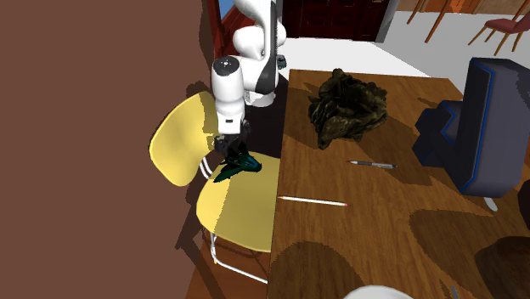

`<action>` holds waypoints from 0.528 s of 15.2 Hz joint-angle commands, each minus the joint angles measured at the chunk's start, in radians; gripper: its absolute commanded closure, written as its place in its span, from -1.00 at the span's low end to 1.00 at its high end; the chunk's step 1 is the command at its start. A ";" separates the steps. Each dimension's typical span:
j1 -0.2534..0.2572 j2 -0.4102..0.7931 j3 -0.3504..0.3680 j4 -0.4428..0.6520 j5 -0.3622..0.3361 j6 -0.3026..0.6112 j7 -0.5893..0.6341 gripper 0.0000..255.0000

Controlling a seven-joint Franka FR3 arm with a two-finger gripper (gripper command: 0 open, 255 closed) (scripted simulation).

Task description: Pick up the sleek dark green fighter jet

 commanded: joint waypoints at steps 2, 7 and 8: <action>-0.011 0.048 0.015 -0.005 0.042 0.044 -0.028 -1.00; -0.011 0.048 0.016 -0.005 0.042 0.045 -0.027 1.00; -0.011 0.048 0.016 -0.005 0.042 0.045 -0.027 1.00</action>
